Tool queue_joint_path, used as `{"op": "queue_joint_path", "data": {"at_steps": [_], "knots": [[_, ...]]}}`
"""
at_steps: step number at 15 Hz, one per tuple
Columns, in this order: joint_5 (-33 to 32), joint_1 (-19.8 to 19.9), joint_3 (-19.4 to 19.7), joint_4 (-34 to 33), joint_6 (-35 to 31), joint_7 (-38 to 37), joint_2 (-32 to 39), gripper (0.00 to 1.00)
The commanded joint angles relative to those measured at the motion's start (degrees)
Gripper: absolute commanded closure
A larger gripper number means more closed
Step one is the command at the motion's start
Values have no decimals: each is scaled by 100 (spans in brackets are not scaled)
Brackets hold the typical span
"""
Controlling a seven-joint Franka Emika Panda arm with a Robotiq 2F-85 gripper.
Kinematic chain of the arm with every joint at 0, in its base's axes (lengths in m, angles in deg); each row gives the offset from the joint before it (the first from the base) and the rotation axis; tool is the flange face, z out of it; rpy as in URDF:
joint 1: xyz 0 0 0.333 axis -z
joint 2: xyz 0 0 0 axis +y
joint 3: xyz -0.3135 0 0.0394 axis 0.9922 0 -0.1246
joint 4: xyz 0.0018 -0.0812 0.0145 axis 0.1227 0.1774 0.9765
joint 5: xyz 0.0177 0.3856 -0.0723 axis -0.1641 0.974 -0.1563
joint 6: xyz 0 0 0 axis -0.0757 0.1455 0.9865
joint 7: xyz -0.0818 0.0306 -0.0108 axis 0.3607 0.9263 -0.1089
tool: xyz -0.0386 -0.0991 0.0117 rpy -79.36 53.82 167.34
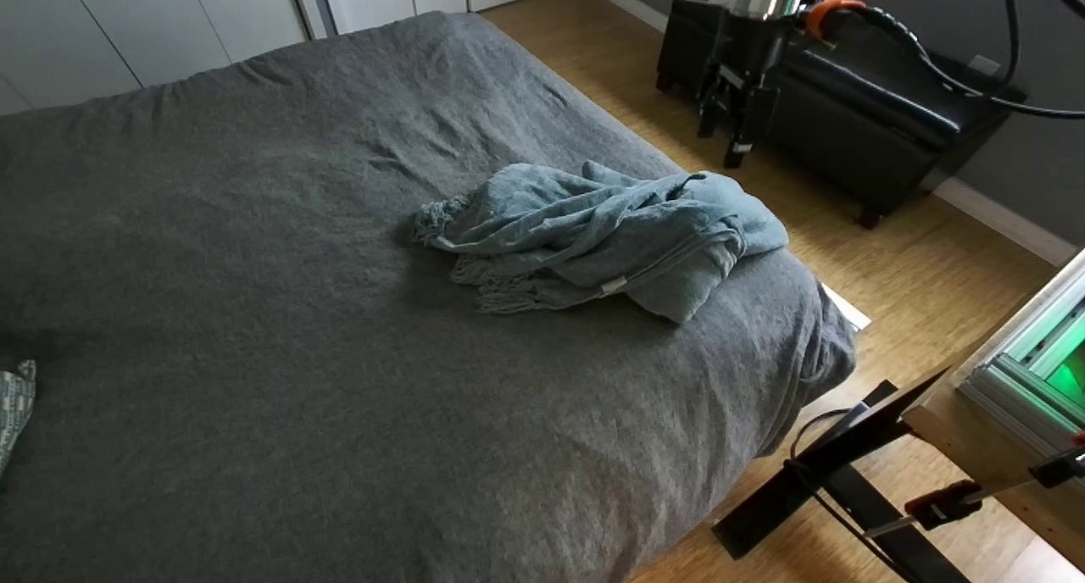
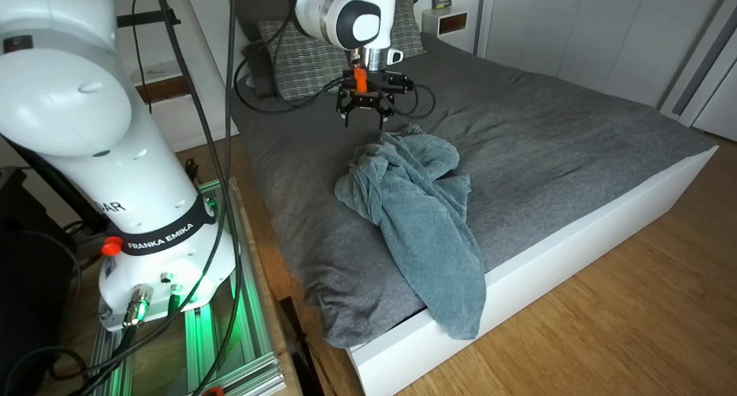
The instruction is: Move the fleece to the left
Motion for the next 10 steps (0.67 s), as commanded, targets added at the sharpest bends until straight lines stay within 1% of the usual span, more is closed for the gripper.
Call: {"op": "queue_joint_path", "data": {"at_steps": [1,5,7,9,10], "knots": [[-629,-125,44,-272,12,-678,626,0],[-1215,-294,144,-586,-147,-1388,1219,0],[-1486,-396,204,-815,-74,-1746,1493,0],[-1856,-669,463,-1032,-31,-2274,1686,0],[-1975,-741,527,-1136,-19,-2450,1777,0]]}}
